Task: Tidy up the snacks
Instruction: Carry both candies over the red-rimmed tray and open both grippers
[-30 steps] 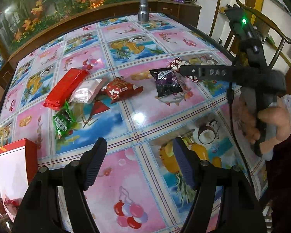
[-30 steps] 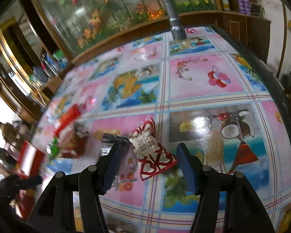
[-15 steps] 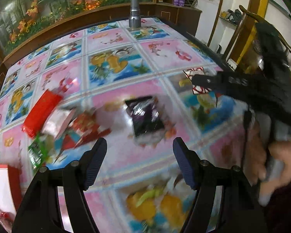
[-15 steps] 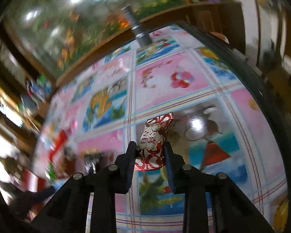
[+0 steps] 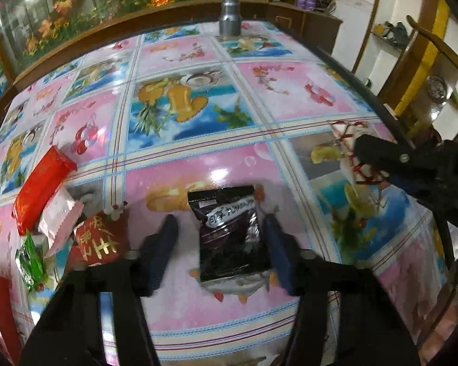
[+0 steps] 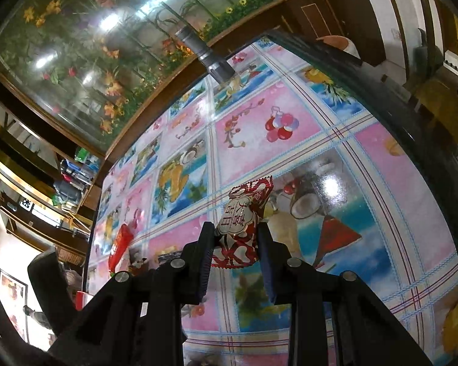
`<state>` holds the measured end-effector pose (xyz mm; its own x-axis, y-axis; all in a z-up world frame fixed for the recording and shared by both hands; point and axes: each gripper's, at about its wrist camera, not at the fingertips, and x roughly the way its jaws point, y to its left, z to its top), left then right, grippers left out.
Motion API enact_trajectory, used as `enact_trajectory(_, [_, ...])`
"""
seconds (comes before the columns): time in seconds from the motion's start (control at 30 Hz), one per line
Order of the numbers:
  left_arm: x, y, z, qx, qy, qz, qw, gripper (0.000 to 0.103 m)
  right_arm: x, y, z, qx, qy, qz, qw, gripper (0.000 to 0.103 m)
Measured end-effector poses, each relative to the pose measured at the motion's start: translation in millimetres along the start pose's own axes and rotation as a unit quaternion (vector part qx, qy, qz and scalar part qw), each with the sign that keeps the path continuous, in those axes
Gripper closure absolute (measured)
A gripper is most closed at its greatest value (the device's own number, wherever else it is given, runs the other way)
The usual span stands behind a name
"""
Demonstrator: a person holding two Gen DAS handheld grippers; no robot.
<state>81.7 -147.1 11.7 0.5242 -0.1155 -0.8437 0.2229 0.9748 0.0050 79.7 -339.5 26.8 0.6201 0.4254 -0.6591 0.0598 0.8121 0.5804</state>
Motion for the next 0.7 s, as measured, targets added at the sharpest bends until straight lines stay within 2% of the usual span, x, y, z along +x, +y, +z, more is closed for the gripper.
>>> enact_trajectory(0.03, [0,0,1,0.004,-0.001,-0.002,1.0,0.073,1,1,-1,-0.003,0.003,0.0,1.0,0.074])
enact_trajectory(0.1, [0,1,-1,0.007,-0.002,-0.007,1.0,0.08,3,3,-2,-0.006,0.007,-0.001,1.0,0.074])
enact_trajectory(0.27, [-8,7,-8,0.011,-0.01,-0.015,0.9998,0.081,12,8,-7,-0.019,0.025,0.005,0.999,0.074])
enact_trajectory(0.43, [-27,19,-32,0.007,-0.013,-0.026,0.9996,0.082,20,14,-13,-0.034,0.048,0.024,0.998,0.074])
enact_trajectory(0.57, [-53,29,-61,0.015,-0.026,-0.011,0.9995,0.083,24,18,-18,-0.04,0.061,0.035,0.997,0.074])
enact_trajectory(0.7, [-87,51,-101,0.005,-0.046,-0.014,0.9988,0.083,27,21,-22,-0.053,0.065,0.027,0.996,0.074])
